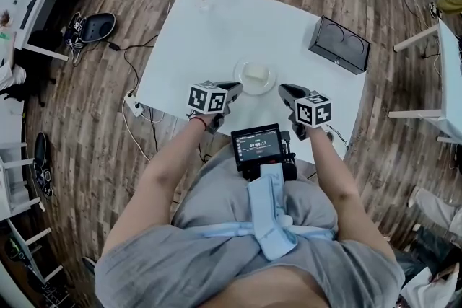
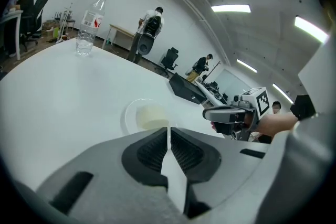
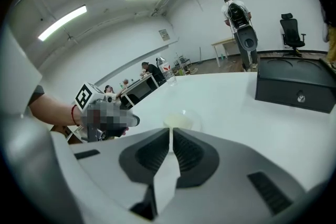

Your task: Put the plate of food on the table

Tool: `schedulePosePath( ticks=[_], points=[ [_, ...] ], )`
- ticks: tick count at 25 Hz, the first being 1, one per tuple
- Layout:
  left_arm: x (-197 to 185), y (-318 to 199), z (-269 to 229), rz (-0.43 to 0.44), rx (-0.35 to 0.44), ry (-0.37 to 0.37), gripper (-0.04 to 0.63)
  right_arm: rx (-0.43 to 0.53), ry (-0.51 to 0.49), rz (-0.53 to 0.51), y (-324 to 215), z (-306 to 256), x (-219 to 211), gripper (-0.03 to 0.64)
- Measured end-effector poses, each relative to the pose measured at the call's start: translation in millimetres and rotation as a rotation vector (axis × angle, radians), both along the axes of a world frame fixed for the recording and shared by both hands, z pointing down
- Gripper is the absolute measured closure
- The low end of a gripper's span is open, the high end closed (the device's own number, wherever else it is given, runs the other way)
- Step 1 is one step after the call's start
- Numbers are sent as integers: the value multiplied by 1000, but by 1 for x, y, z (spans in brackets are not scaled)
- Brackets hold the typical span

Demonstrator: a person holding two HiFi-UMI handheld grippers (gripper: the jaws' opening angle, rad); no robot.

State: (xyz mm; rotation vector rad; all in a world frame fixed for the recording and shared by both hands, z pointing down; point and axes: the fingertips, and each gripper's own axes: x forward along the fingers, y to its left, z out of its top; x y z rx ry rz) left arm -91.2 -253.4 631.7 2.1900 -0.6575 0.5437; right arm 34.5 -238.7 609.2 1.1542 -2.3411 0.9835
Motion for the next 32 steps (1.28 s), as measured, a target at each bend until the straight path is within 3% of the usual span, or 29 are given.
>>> schedulePosePath(
  ticks=[19, 32],
  points=[
    [-20, 45, -67, -86, 124, 90, 565, 135, -102, 62, 50, -63, 0, 574],
    [-11, 71, -92, -58, 199, 155, 565, 179, -139, 40, 76, -80, -13, 574]
  ],
)
